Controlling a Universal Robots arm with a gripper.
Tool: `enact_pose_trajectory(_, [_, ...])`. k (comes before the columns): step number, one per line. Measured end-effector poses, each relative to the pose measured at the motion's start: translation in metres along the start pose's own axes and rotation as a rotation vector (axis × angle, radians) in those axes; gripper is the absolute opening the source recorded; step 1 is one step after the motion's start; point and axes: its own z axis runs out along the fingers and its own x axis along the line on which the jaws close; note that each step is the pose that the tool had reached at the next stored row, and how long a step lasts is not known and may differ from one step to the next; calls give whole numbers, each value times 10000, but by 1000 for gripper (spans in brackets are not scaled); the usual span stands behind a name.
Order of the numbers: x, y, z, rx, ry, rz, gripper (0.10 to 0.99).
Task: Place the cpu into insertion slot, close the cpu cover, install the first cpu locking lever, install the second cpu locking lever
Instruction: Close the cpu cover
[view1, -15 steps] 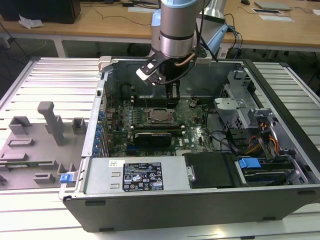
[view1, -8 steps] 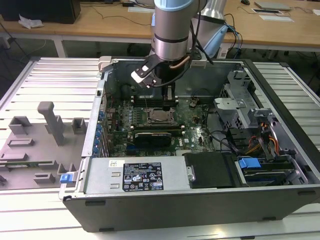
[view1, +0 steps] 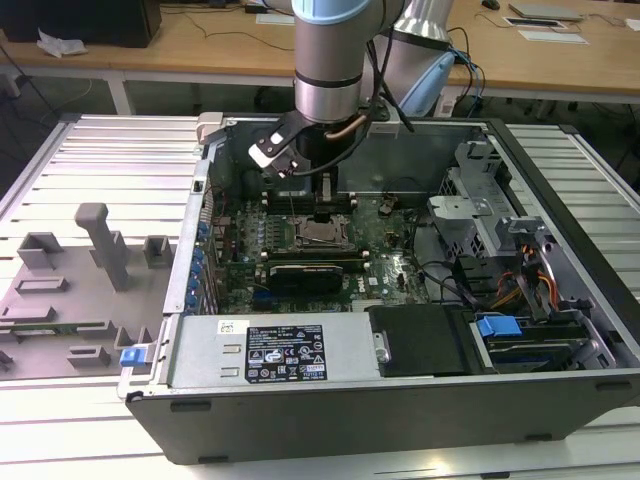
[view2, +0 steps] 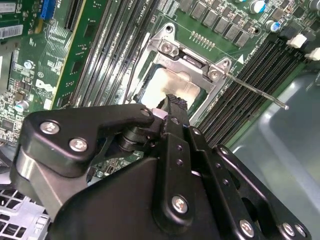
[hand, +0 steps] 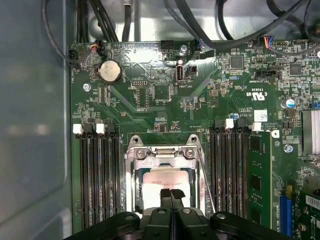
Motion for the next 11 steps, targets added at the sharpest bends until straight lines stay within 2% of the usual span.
enact_pose_trajectory(11, [0,0,1,-10,14,-2273,106])
